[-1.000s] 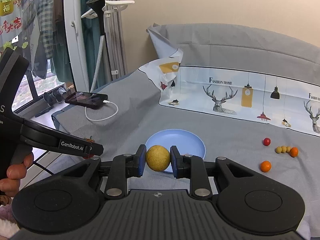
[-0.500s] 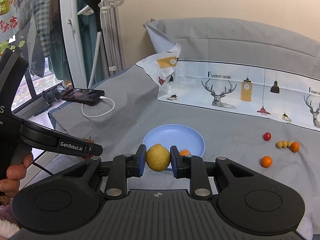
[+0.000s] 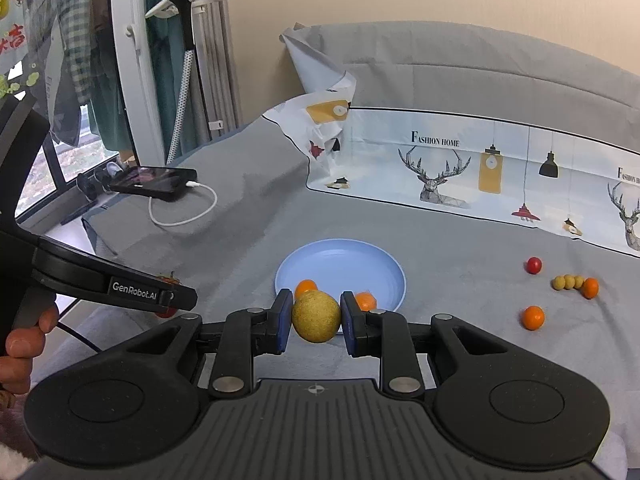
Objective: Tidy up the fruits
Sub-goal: 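Carry the red tomato and yellow fruit over the blue plate with both tools, then open both tools to release the tomato and yellow fruit onto the plate, then lift both open tools back from the blue plate, then reach the left tool to an orange while the right tool reaches another orange, then close the left tool on one orange while the right tool grasps the other, then carry both held oranges over the blue plate with both tools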
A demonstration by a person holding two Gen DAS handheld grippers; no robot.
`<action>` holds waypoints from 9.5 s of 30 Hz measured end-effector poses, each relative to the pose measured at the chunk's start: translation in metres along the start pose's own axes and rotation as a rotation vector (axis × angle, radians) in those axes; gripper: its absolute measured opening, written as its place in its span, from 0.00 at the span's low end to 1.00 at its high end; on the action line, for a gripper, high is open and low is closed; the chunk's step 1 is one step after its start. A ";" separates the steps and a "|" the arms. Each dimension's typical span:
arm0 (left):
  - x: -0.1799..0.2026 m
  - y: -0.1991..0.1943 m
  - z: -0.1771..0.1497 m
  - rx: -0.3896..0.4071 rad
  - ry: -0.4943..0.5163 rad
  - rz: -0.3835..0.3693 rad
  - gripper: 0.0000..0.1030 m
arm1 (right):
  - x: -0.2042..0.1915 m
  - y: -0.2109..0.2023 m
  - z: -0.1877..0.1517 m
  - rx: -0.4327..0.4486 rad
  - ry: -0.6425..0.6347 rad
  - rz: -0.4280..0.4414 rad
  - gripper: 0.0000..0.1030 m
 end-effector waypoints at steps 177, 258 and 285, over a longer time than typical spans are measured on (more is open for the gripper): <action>0.251 0.090 0.075 0.024 0.481 0.029 1.00 | 0.414 0.054 -0.118 0.312 0.893 -0.282 1.00; 0.052 -0.014 0.016 0.007 0.080 -0.073 0.38 | 0.072 -0.003 -0.002 -0.095 0.238 0.026 0.33; 0.011 -0.018 0.001 0.020 -0.010 -0.124 0.38 | 0.003 0.008 0.001 -0.185 0.094 0.050 0.33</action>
Point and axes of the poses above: each gripper's, at about its wrist camera, not at the fingertips, and y roughly the way its jaws point, x to its right, z to its top, the point moved 4 cm from there along y, roughly the way its jaws point, and after that the axes turned 1 degree about -x, right-handed, at the moved point
